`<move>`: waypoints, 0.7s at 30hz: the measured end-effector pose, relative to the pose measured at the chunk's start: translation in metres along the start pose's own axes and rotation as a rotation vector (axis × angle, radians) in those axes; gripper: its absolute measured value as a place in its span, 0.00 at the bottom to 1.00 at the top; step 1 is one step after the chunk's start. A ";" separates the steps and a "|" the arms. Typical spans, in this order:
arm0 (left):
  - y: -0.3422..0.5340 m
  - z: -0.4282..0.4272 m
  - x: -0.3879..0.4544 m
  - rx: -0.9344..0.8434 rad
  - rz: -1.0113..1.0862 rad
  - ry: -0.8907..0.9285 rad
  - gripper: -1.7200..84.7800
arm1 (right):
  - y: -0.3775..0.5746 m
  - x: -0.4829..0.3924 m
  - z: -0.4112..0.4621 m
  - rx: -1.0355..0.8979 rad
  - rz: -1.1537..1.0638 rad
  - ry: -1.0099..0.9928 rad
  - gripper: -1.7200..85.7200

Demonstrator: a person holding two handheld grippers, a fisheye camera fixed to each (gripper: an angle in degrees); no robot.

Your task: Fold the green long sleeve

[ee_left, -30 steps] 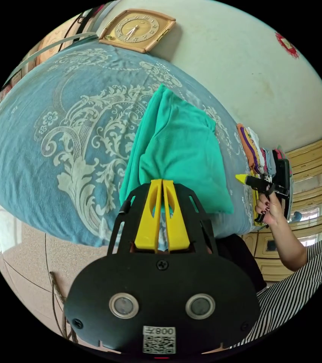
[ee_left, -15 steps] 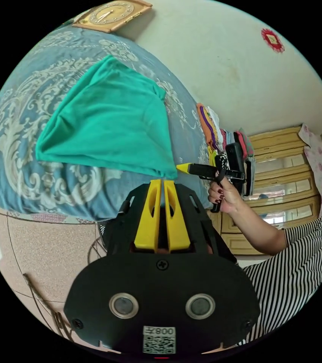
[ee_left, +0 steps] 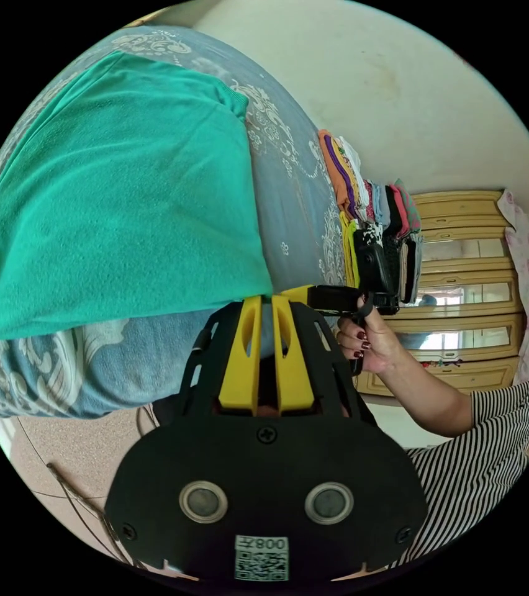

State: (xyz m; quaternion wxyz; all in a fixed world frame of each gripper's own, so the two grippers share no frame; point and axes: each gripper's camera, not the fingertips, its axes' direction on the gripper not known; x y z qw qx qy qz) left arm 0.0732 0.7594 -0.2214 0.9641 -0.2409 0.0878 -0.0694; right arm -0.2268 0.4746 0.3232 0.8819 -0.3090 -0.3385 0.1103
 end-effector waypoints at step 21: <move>0.040 -0.053 -0.040 0.105 -0.005 0.125 0.04 | -0.022 0.029 0.018 0.035 0.089 -0.353 0.13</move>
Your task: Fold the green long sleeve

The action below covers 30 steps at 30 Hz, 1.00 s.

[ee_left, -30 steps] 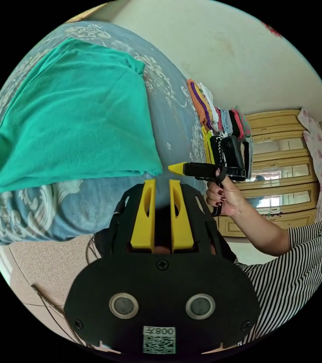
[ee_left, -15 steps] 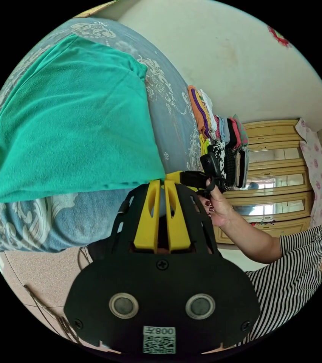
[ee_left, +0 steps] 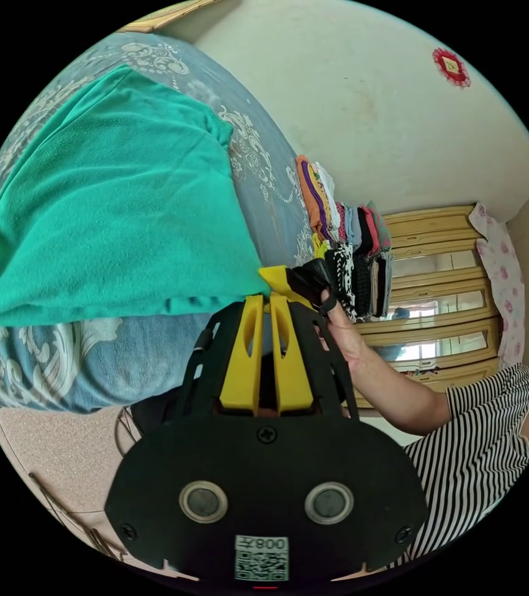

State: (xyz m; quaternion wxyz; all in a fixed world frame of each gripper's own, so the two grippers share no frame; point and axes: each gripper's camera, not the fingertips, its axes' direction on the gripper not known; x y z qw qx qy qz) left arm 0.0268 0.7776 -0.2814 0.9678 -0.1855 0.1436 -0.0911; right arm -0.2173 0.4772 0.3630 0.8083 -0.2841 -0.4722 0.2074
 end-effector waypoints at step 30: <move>0.121 -0.193 -0.187 0.583 -0.538 0.501 0.16 | 0.025 -0.086 0.025 -0.023 -0.103 0.075 0.08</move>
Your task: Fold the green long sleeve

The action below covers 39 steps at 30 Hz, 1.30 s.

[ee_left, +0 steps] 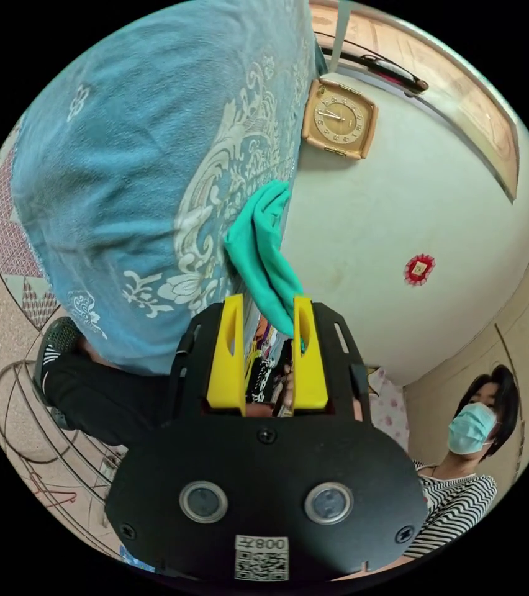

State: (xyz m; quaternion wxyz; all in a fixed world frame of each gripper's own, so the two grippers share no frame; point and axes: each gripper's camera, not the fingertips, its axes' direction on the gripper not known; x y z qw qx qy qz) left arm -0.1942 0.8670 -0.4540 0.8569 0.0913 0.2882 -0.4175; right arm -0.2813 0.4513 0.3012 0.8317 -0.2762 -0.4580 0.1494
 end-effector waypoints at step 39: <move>0.074 0.095 0.003 -0.057 0.114 0.082 0.05 | 0.209 -0.052 -0.134 0.069 0.003 -0.005 0.08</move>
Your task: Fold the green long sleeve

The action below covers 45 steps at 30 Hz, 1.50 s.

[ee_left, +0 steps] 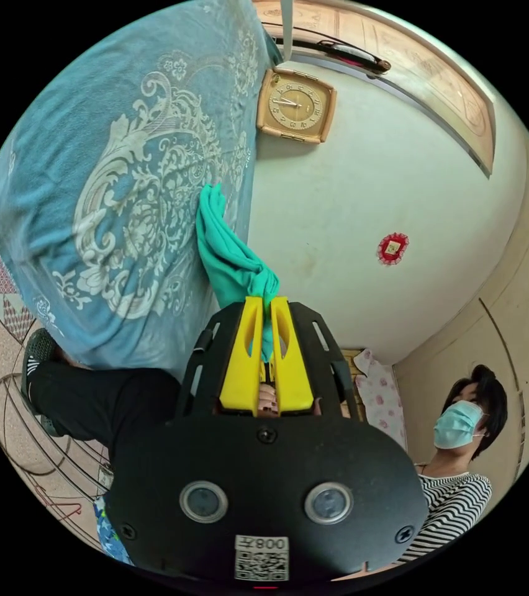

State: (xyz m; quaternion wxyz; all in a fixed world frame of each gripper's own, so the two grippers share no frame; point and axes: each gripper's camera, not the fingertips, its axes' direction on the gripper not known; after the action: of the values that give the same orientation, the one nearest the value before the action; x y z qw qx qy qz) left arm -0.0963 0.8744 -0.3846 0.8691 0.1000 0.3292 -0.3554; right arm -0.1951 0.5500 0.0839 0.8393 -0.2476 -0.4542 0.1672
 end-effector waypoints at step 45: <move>0.359 0.929 -0.198 -0.887 0.431 0.021 0.05 | 0.402 -0.140 -0.720 0.687 -0.328 0.242 0.06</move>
State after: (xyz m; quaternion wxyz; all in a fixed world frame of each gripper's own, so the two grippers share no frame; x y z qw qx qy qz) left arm 0.5096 0.8656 0.4306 0.8783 -0.2101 0.4294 0.0080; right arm 0.3164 0.6192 -0.5739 0.9362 0.1056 -0.3034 0.1428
